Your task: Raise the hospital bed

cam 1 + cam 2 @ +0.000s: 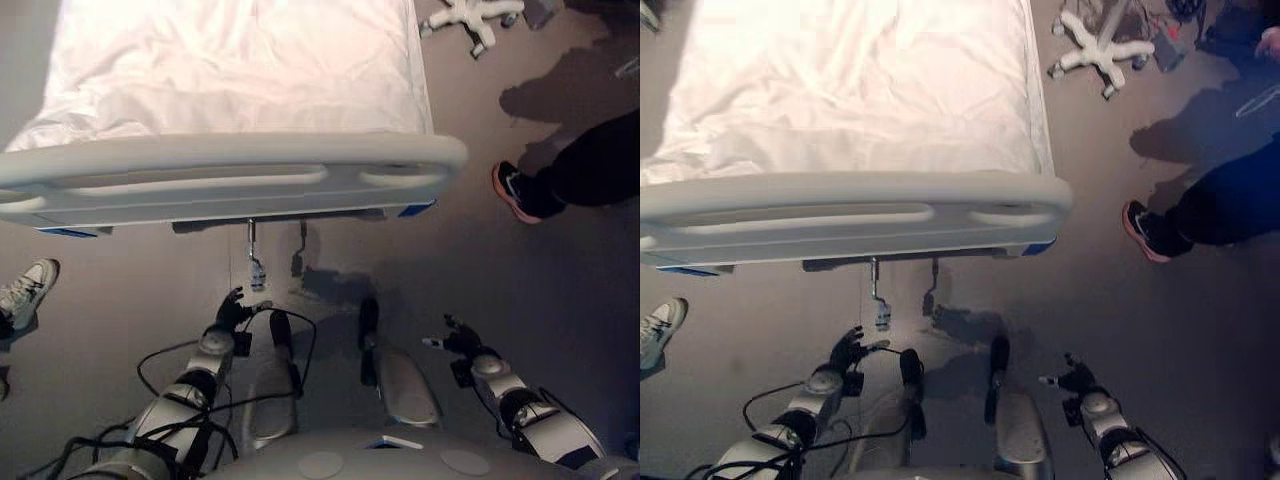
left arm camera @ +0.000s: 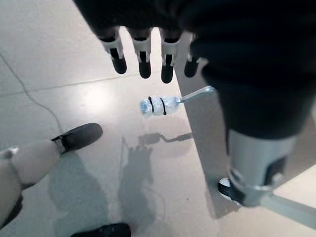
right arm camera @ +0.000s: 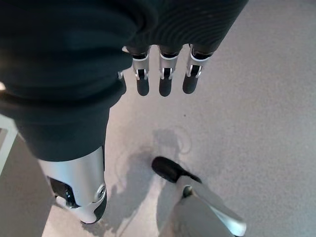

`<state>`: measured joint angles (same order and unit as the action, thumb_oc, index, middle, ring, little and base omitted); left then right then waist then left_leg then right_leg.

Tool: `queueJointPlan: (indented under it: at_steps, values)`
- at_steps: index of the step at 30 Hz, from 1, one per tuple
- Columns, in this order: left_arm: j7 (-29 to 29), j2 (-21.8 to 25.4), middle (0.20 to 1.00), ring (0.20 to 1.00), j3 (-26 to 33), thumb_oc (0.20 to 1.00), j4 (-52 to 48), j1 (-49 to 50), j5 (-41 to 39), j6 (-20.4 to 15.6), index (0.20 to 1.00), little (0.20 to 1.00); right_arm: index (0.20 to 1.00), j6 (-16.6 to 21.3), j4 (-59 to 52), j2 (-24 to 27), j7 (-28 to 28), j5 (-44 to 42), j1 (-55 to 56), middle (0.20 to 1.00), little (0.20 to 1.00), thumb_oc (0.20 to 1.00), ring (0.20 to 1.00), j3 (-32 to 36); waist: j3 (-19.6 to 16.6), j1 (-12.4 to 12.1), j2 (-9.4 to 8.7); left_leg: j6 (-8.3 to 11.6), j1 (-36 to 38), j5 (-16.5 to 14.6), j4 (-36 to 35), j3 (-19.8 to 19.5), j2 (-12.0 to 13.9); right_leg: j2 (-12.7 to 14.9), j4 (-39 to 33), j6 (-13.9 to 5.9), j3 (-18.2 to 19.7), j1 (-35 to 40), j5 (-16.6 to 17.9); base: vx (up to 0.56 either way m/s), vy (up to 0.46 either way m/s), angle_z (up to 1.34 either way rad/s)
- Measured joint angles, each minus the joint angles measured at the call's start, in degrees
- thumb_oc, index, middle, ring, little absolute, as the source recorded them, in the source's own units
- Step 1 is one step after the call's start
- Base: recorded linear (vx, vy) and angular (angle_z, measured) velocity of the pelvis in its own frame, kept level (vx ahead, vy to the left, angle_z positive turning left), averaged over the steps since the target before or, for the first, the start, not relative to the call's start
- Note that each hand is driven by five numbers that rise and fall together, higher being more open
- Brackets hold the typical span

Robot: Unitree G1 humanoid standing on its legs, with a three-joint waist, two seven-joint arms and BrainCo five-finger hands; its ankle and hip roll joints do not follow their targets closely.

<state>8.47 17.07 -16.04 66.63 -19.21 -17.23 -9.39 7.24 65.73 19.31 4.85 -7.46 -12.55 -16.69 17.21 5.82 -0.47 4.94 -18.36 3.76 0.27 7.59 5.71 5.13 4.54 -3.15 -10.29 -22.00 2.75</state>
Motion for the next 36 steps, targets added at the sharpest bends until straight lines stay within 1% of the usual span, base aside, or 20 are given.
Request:
queueJointPlan:
  at_steps: [1,3,6,8,9,11,13,14,15,16,17,20,21,23,25,27,29,30,32,36]
  values:
    - [0.12,0.19,1.000,1.000,0.09,1.000,-0.12,-0.61,-0.02,-0.02,1.000,1.000,1.000,0.03,-0.30,0.03,0.10,0.00,-0.38,1.000,1.000,1.000,1.000,0.01,0.44,0.06,-0.06,-0.02,-0.45,0.03,0.15,0.02,0.00,0.02,0.22,0.16,0.08,-0.50,0.10,-0.11,-0.005,-0.07]
    - [0.86,1.59,1.000,1.000,-0.36,1.000,-0.87,-3.33,-1.72,-0.17,1.000,1.000,1.000,0.72,-3.14,1.12,0.99,0.02,-1.89,1.000,1.000,1.000,1.000,-1.02,2.13,0.78,-0.48,-0.08,-4.17,0.05,1.68,-0.03,-0.12,0.45,3.11,-0.05,0.34,-5.01,-0.45,-0.07,0.000,-0.05]
    - [1.87,2.91,1.000,1.000,0.05,1.000,-1.09,-6.84,-2.29,-0.43,1.000,1.000,1.000,1.09,-4.64,2.25,1.87,0.01,-4.47,1.000,1.000,1.000,1.000,-1.20,4.88,1.67,-0.93,-0.39,-6.71,0.48,2.50,-0.07,-0.29,0.75,4.69,0.36,0.45,-7.99,-0.20,-0.09,-0.017,0.00]
    - [2.60,4.45,1.000,1.000,-0.19,1.000,-2.50,-8.89,-2.81,-1.16,1.000,1.000,1.000,1.66,-7.50,3.84,2.13,0.00,-4.97,1.000,1.000,1.000,1.000,-2.01,5.10,2.38,-1.22,-0.39,-11.58,0.42,4.23,-0.32,-0.46,1.28,7.36,0.07,0.45,-13.14,-1.05,-0.07,-0.013,0.03]
    - [2.81,5.07,1.000,1.000,-0.15,1.000,-2.52,-9.59,-2.85,-1.27,1.000,1.000,1.000,1.69,-7.76,3.97,2.20,-0.01,-5.68,1.000,1.000,1.000,1.000,-1.94,5.58,2.65,-1.35,-0.47,-12.48,0.58,4.47,-0.50,-0.50,1.31,7.67,0.20,0.46,-14.06,-0.96,-0.07,-0.007,0.05]
    - [3.39,6.31,1.000,1.000,0.00,1.000,-3.35,-11.72,-4.18,-1.23,1.000,1.000,1.000,1.70,-10.06,4.28,2.95,-0.04,-6.39,1.000,1.000,1.000,1.000,-1.99,7.77,3.01,-2.06,-0.48,-13.91,0.96,4.79,-0.51,-0.38,1.25,8.10,1.07,0.50,-15.65,-0.37,-0.02,-0.001,0.00]
    - [3.66,6.32,1.000,1.000,-0.02,1.000,-3.39,-11.96,-4.33,-1.24,1.000,1.000,1.000,1.75,-10.74,4.26,3.21,-0.04,-6.28,1.000,1.000,1.000,1.000,-1.99,7.87,3.01,-2.14,-0.47,-14.25,0.96,4.87,-0.53,-0.33,1.22,8.09,1.09,0.48,-15.96,-0.35,-0.06,-0.005,-0.02]
    - [3.75,6.33,1.000,1.000,0.01,1.000,-3.54,-12.59,-4.38,-1.25,1.000,1.000,1.000,1.97,-11.36,4.39,3.29,-0.12,-6.10,1.000,1.000,1.000,1.000,-1.98,7.85,3.64,-2.26,-0.46,-14.47,0.95,4.92,-0.30,-0.33,1.24,8.23,1.09,0.50,-16.34,-0.35,-0.06,-0.005,-0.03]
    - [4.06,7.21,1.000,1.000,-0.58,1.000,-3.74,-12.98,-4.53,-1.57,1.000,1.000,1.000,2.71,-12.71,5.05,3.33,-0.30,-6.02,1.000,1.000,1.000,1.000,-1.97,7.80,3.64,-2.26,-0.40,-16.03,0.86,5.24,-0.40,-0.32,1.30,8.16,0.93,0.50,-17.68,-0.48,0.00,0.000,-0.04]
    - [4.15,7.63,1.000,1.000,-0.57,1.000,-3.79,-13.62,-4.74,-1.59,1.000,1.000,1.000,2.84,-13.12,5.22,3.38,-0.52,-6.21,1.000,1.000,1.000,1.000,-1.94,7.85,3.73,-2.33,-0.42,-16.80,0.89,5.21,-0.40,-0.35,1.30,8.14,0.99,0.50,-18.44,-0.41,0.00,0.000,0.00]
    - [4.33,8.05,1.000,1.000,-0.54,1.000,-3.74,-14.38,-4.93,-1.55,1.000,1.000,1.000,2.84,-13.25,5.20,3.41,-0.71,-6.54,1.000,1.000,1.000,1.000,-1.95,7.96,3.82,-2.47,-0.36,-17.47,1.34,5.20,-0.45,-0.35,1.26,8.14,1.61,0.48,-19.09,0.25,0.00,0.000,0.00]
    - [4.61,7.95,1.000,1.000,-0.45,1.000,-4.20,-14.59,-5.04,-1.44,1.000,1.000,1.000,2.84,-14.20,5.29,3.66,-1.07,-6.22,1.000,1.000,1.000,1.000,-2.15,7.97,4.20,-2.63,-0.34,-17.45,1.34,5.38,-0.15,-0.26,1.31,8.21,1.54,0.42,-19.00,0.18,-0.09,-0.042,0.02]
    - [5.24,8.86,1.000,1.000,-1.38,1.000,-6.31,-14.98,-5.65,-1.72,1.000,1.000,1.000,3.79,-17.93,6.83,4.43,-1.15,-4.73,1.000,1.000,1.000,1.000,-2.28,6.90,4.21,-2.55,-0.37,-21.23,1.27,6.89,-0.49,-0.44,1.65,9.19,1.31,0.31,-22.59,0.01,-0.02,-0.017,0.05]
    - [5.81,11.13,1.000,1.000,-0.65,1.000,-6.34,-18.58,-6.67,-2.31,1.000,1.000,1.000,4.54,-18.69,7.37,4.87,-1.23,-7.34,1.000,1.000,1.000,1.000,-1.95,8.97,4.37,-2.76,-0.51,-25.36,2.07,7.30,-1.00,-0.49,1.68,9.80,2.20,0.32,-26.65,1.10,-0.01,-0.009,0.03]
    - [6.53,11.40,1.000,1.000,-0.64,1.000,-6.03,-19.64,-7.21,-2.27,1.000,1.000,1.000,4.55,-18.67,7.19,4.93,-1.24,-7.94,1.000,1.000,1.000,1.000,-2.06,10.68,4.41,-3.30,-0.40,-25.39,2.32,7.35,-1.17,-0.37,1.61,9.81,2.38,0.32,-26.65,1.32,0.02,-0.009,0.00]
    - [6.74,11.44,1.000,1.000,-0.62,1.000,-6.07,-19.48,-7.24,-2.26,1.000,1.000,1.000,4.58,-18.77,7.27,5.04,-1.26,-7.82,1.000,1.000,1.000,1.000,-2.12,10.81,4.50,-3.37,-0.30,-25.07,2.21,7.33,-1.31,-0.26,1.48,9.73,2.29,0.26,-26.33,1.18,0.04,-0.031,0.00]
    - [7.44,13.58,1.000,1.000,-0.96,1.000,-7.07,-20.70,-7.27,-2.74,1.000,1.000,1.000,5.72,-24.95,9.19,5.70,-1.77,-6.59,1.000,1.000,1.000,1.000,-2.14,10.53,4.60,-3.59,-0.20,-28.83,2.03,8.37,-1.48,0.00,1.36,10.17,1.74,0.45,-29.81,1.06,0.00,-0.027,-0.05]
    - [7.95,14.93,1.000,1.000,-0.63,1.000,-6.62,-21.91,-7.29,-2.65,1.000,1.000,1.000,6.02,-25.79,9.17,5.89,-2.15,-7.22,1.000,1.000,1.000,1.000,-1.98,11.01,4.72,-4.04,-0.11,-30.26,2.46,8.44,-1.59,0.18,1.03,9.85,2.13,0.42,-31.10,1.69,0.00,-0.014,-0.05]
    - [8.21,15.71,1.000,1.000,-0.66,1.000,-6.23,-22.98,-7.29,-2.76,1.000,1.000,1.000,6.09,-25.92,9.00,5.96,-2.23,-7.59,1.000,1.000,1.000,1.000,-2.00,11.71,4.69,-4.83,0.07,-30.95,2.85,8.46,-1.59,0.35,0.91,9.72,2.74,0.43,-31.77,2.23,0.00,-0.005,-0.02]
    - [9.33,15.82,1.000,1.000,-0.63,1.000,-6.03,-24.29,-7.74,-3.29,1.000,1.000,1.000,6.24,-26.51,9.19,6.56,-2.45,-7.66,1.000,1.000,1.000,1.000,-2.08,11.85,5.14,-5.07,0.09,-32.56,2.85,8.50,-1.68,0.37,0.85,9.53,2.87,0.29,-33.15,2.33,0.00,0.000,0.00]
